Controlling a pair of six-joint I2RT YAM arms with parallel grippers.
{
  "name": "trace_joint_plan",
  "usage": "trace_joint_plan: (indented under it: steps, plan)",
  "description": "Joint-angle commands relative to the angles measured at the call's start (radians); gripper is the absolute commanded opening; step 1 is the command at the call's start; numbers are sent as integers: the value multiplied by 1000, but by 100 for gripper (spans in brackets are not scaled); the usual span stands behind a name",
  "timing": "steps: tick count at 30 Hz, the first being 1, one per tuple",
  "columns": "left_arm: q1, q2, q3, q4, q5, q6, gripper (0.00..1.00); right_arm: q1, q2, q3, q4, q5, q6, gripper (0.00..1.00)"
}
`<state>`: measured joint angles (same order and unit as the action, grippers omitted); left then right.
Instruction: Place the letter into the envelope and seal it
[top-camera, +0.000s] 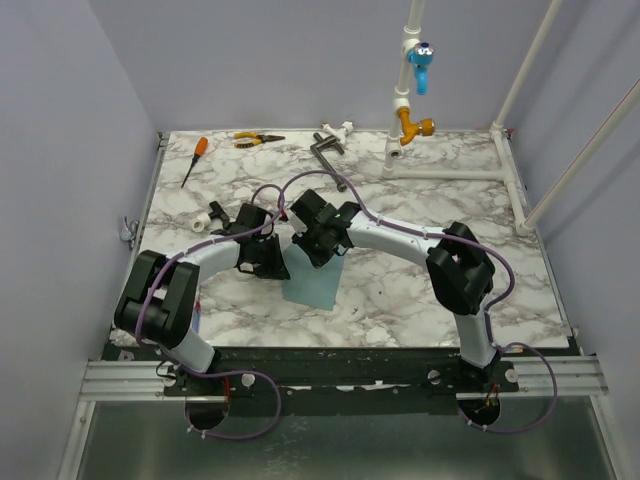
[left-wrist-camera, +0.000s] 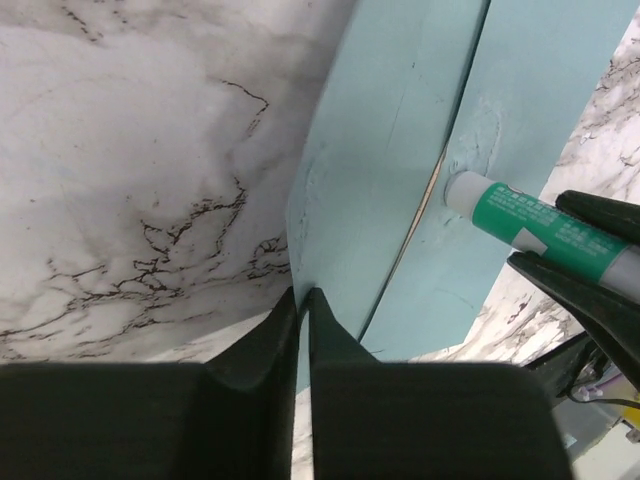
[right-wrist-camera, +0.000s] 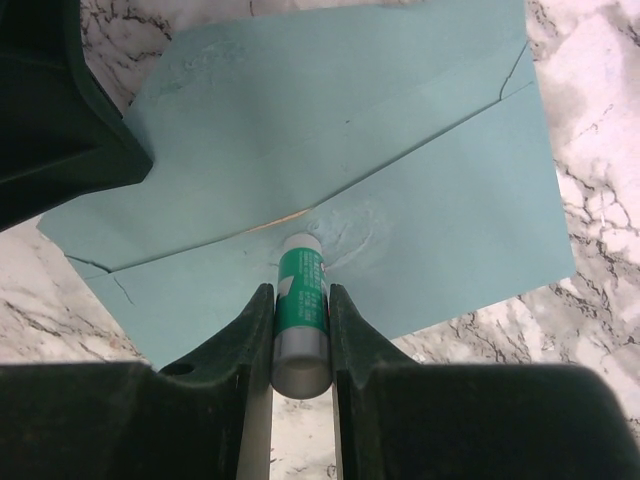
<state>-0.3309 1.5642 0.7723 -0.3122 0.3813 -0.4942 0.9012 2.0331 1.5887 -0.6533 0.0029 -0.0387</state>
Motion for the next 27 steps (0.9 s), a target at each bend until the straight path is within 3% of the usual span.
trace_joint_plan:
  steps: [1,7,27]
  plan:
    - [-11,28,19,8,-2,6,0,-1,37,12,-5,78,-28,1]
    - [-13,10,10,10,-5,25,0,-7,67,55,23,200,-18,1]
    - [-28,12,-1,27,43,65,0,-38,135,137,110,130,-56,1]
